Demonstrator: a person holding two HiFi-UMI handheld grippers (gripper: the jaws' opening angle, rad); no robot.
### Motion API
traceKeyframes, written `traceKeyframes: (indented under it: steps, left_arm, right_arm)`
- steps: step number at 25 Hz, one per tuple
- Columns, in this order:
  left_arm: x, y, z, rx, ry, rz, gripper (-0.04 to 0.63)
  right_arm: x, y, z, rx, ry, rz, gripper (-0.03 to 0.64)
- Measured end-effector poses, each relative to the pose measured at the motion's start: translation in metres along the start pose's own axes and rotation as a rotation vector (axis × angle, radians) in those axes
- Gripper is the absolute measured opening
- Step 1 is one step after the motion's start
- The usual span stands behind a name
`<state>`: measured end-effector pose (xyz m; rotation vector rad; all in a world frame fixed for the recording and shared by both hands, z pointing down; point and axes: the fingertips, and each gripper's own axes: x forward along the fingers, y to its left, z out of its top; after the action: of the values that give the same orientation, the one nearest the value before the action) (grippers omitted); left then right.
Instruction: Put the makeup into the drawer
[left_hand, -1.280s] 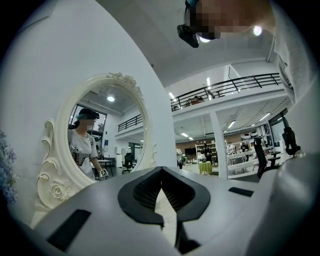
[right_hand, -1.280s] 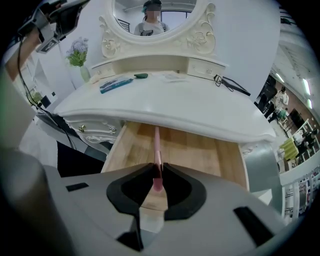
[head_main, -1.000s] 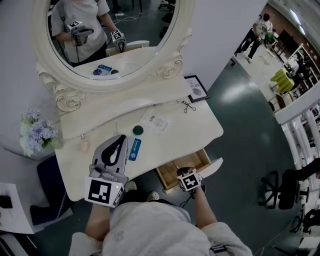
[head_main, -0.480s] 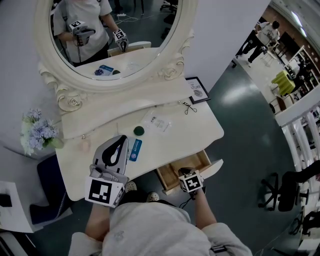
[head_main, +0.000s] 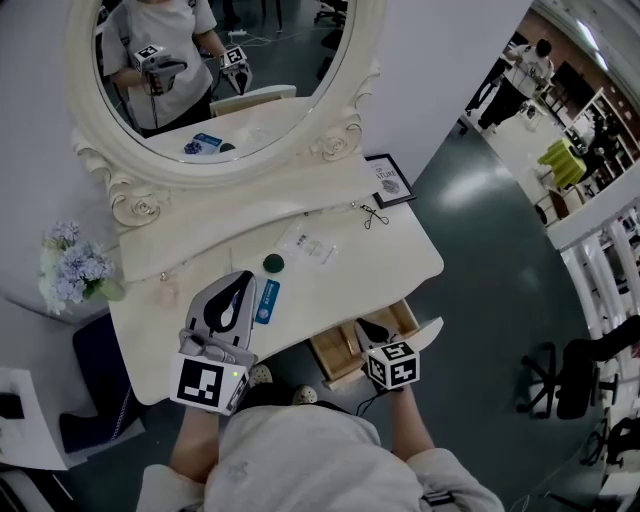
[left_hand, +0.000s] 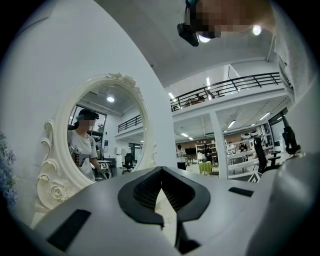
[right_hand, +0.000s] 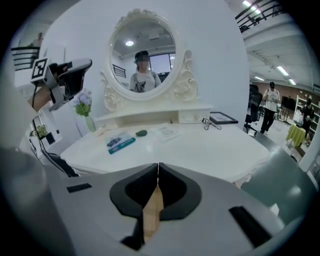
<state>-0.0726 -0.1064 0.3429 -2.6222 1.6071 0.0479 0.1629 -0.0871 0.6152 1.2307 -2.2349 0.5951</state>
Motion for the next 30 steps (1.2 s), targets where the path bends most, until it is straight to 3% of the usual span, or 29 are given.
traceKeyframes:
  steps: [19, 30]
  left_arm:
    - [0.001, -0.003, 0.001, 0.002, -0.001, -0.007, 0.015]
    - [0.001, -0.005, 0.000, 0.007, -0.001, -0.018, 0.015]
  right_arm:
    - [-0.037, 0.042, 0.124, -0.095, -0.322, 0.075, 0.022]
    - [-0.060, 0.066, 0.175, -0.166, -0.452, 0.102, 0.023]
